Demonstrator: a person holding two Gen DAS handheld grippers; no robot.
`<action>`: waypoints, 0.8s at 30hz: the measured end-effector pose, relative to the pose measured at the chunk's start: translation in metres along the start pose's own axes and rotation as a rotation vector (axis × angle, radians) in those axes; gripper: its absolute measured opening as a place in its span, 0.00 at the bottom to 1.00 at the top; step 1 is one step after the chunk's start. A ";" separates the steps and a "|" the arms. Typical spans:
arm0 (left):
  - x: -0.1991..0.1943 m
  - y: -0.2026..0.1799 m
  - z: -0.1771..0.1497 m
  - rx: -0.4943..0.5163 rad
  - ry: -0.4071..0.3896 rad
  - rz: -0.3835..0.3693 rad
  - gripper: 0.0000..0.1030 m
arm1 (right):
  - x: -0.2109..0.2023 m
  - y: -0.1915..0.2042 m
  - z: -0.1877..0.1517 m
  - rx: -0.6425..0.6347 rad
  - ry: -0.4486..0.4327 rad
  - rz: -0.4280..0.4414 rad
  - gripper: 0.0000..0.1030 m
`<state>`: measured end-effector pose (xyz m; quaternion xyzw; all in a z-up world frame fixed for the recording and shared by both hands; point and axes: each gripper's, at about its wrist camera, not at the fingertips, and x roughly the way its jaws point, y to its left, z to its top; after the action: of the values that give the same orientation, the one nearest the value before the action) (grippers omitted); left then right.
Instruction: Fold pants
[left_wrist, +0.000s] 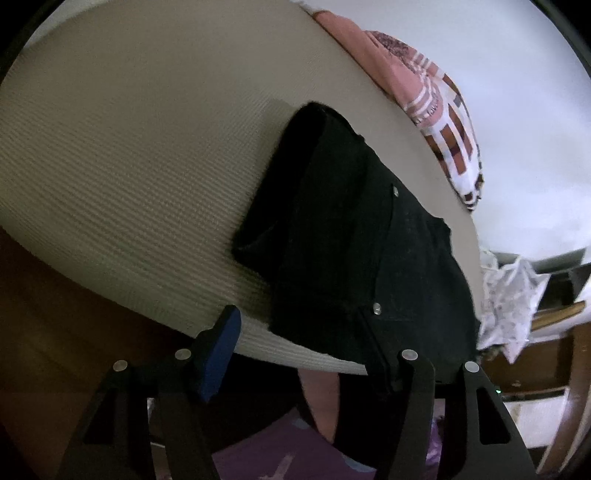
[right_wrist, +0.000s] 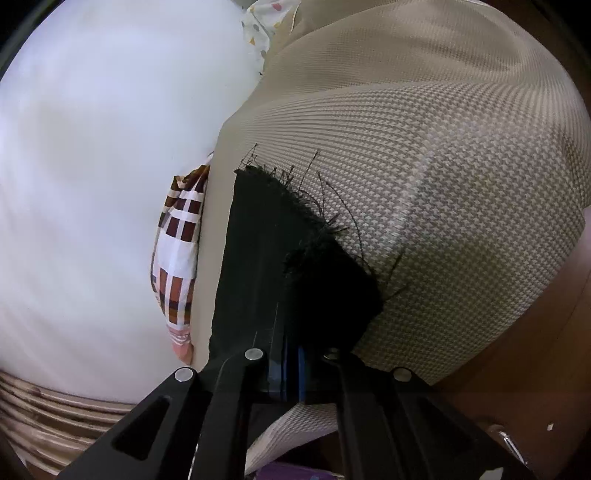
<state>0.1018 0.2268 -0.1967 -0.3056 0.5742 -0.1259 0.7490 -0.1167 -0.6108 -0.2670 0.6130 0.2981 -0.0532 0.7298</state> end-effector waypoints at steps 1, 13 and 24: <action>0.002 -0.003 -0.001 0.009 0.009 -0.006 0.61 | 0.000 0.000 0.000 0.001 0.000 0.000 0.02; -0.026 -0.054 0.014 0.225 -0.130 0.175 0.15 | 0.002 0.002 -0.002 0.026 -0.001 -0.005 0.05; -0.007 -0.038 0.019 0.277 -0.140 0.325 0.15 | 0.012 0.008 -0.015 -0.005 0.037 0.022 0.03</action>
<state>0.1237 0.2068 -0.1658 -0.1113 0.5397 -0.0596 0.8323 -0.1088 -0.5921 -0.2677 0.6153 0.3049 -0.0330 0.7262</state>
